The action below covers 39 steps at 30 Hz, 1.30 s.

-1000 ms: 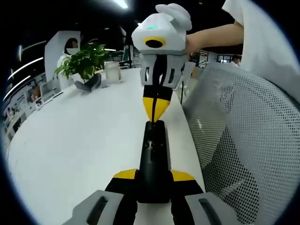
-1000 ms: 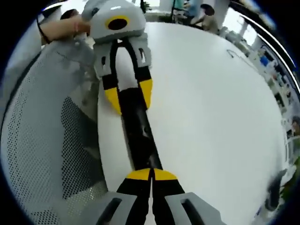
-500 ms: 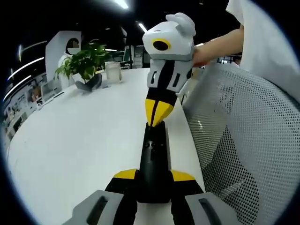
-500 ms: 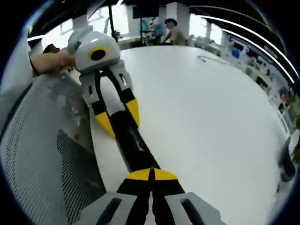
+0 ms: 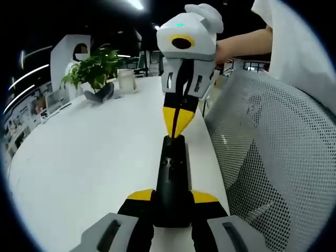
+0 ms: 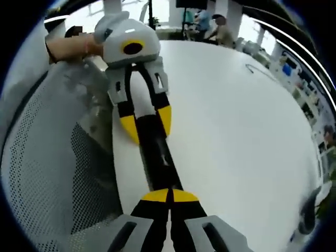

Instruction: Press the specified remote control buttons in sequence, fully releasing each button before pressing the next.

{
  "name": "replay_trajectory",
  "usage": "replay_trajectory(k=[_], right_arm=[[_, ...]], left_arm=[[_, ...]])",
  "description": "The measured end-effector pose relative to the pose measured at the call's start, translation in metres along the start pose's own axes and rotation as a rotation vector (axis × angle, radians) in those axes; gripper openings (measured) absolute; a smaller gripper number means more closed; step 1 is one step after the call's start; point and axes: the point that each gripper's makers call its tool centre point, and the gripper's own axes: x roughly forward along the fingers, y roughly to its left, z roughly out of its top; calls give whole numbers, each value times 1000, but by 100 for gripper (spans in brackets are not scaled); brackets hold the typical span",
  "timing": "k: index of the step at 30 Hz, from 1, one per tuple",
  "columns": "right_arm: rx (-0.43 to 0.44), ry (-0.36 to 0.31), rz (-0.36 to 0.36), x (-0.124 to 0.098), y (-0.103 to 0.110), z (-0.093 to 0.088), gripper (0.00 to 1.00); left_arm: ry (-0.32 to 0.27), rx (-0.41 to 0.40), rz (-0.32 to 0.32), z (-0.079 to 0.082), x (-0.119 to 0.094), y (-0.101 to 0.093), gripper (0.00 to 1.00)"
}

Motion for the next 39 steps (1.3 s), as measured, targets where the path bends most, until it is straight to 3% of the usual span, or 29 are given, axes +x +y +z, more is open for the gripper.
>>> replay_trajectory(k=[4, 8, 10, 11, 12, 13, 27, 30, 35, 39], right_arm=[[10, 5, 13, -2, 0, -2, 0], [14, -23, 15, -1, -1, 8, 0], [-7, -6, 24, 3, 1, 8, 0], [-40, 35, 19, 4, 1, 3, 0], [-86, 9, 16, 5, 1, 9, 0], [-61, 30, 15, 3, 2, 6, 0], [-153, 108, 3, 5, 1, 3, 0], [-105, 76, -14, 4, 0, 2, 0], [36, -49, -27, 2, 0, 3, 0], [50, -55, -20, 1, 0, 3, 0]], left_arm=[[0, 1, -1, 0, 0, 0, 25], [1, 1, -1, 0, 0, 0, 25], [0, 1, -1, 0, 0, 0, 25], [0, 0, -1, 0, 0, 0, 25], [-1, 0, 0, 0, 0, 0, 25], [-1, 0, 0, 0, 0, 0, 25], [0, 2, -4, 0, 0, 0, 25], [0, 2, -3, 0, 0, 0, 25], [-1, 1, -3, 0, 0, 0, 25], [-2, 0, -3, 0, 0, 0, 25]])
